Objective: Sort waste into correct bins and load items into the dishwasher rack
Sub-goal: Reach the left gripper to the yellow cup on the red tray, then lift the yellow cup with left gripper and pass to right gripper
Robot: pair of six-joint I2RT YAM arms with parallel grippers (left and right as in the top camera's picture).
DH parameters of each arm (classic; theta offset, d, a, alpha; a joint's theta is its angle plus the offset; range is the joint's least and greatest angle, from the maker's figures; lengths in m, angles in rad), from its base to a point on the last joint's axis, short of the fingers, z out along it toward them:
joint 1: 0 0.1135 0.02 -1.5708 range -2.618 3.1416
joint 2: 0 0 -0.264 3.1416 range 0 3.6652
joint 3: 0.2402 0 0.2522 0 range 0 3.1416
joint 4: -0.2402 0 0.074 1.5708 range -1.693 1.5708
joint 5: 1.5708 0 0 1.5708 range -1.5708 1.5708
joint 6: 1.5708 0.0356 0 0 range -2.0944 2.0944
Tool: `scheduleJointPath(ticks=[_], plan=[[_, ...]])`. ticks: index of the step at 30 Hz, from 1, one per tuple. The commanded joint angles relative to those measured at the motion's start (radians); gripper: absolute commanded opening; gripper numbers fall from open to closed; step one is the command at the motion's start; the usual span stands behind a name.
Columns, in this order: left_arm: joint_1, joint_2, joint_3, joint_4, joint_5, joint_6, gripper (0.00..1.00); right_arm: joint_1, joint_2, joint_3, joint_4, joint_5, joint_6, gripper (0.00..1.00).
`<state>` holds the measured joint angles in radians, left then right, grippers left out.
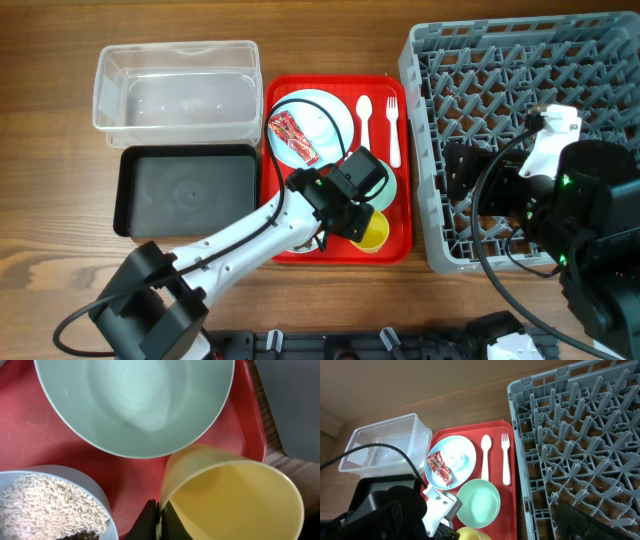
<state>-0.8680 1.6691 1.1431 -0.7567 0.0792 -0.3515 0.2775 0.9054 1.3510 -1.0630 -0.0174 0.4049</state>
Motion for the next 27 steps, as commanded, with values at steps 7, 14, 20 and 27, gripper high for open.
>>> scheduleJointPath(ticks=[7,14,20,27], plan=[[-0.005,0.016,-0.011,0.016,-0.006,-0.001,0.09,-0.004,0.000,0.017,-0.007,0.018,0.017,1.00],[-0.005,0.014,-0.010,0.020,0.035,-0.001,0.04,-0.004,0.000,0.017,-0.015,0.018,0.017,1.00],[0.065,-0.078,0.041,-0.015,0.226,-0.001,0.04,-0.004,0.000,0.017,-0.030,0.018,0.016,1.00],[0.335,-0.213,0.088,-0.017,0.666,0.006,0.04,-0.004,0.001,0.017,-0.010,-0.095,-0.072,0.98]])
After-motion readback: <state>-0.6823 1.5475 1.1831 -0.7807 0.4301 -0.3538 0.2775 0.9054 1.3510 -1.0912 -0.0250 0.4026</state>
